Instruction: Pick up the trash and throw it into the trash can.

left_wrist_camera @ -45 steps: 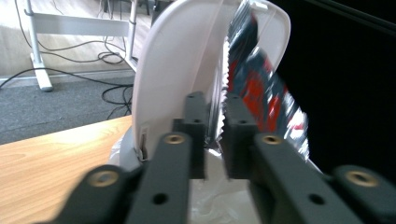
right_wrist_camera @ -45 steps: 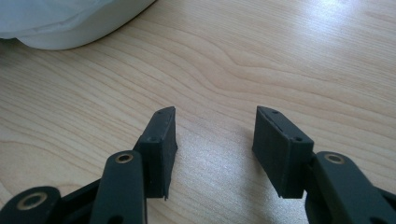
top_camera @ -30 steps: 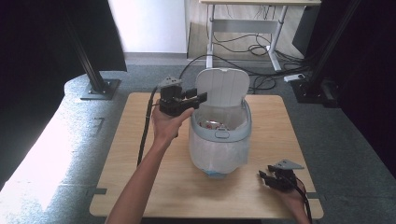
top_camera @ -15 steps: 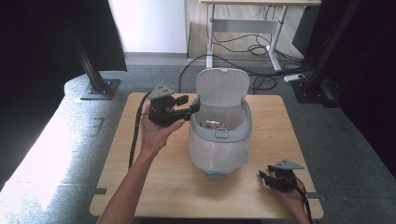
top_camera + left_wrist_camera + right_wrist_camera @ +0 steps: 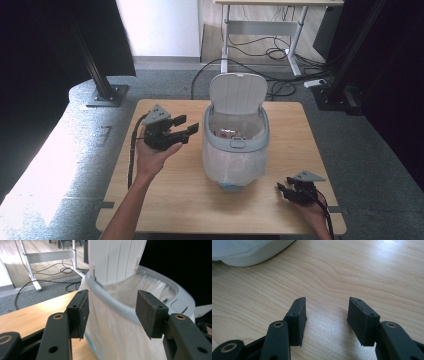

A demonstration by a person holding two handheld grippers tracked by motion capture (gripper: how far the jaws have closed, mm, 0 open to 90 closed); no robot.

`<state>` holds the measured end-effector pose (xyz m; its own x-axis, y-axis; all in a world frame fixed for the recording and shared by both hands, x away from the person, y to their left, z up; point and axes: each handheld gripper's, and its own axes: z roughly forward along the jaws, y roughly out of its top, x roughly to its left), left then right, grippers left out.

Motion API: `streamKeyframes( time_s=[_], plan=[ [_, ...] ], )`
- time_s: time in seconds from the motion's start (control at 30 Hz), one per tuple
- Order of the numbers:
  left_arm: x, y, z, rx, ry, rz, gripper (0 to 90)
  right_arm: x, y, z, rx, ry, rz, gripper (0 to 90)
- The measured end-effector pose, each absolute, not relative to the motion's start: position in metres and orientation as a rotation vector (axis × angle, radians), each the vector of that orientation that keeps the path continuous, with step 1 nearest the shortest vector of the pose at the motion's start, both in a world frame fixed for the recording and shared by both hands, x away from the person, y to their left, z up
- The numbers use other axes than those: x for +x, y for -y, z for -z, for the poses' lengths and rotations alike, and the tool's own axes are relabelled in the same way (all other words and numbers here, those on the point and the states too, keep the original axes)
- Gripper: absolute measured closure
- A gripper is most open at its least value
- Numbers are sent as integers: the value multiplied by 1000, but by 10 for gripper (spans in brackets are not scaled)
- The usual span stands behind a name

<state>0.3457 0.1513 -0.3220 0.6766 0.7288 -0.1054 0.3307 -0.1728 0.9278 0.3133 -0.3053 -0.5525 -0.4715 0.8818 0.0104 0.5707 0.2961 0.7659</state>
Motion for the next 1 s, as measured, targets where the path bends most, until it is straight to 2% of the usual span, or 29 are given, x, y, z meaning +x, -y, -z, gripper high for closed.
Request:
streamKeyframes(
  time_s=[1.0],
  plan=[
    [318, -202, 412, 1789, -950, -410, 445, 314, 305, 553, 1308, -2149, -1014, 469]
  ],
)
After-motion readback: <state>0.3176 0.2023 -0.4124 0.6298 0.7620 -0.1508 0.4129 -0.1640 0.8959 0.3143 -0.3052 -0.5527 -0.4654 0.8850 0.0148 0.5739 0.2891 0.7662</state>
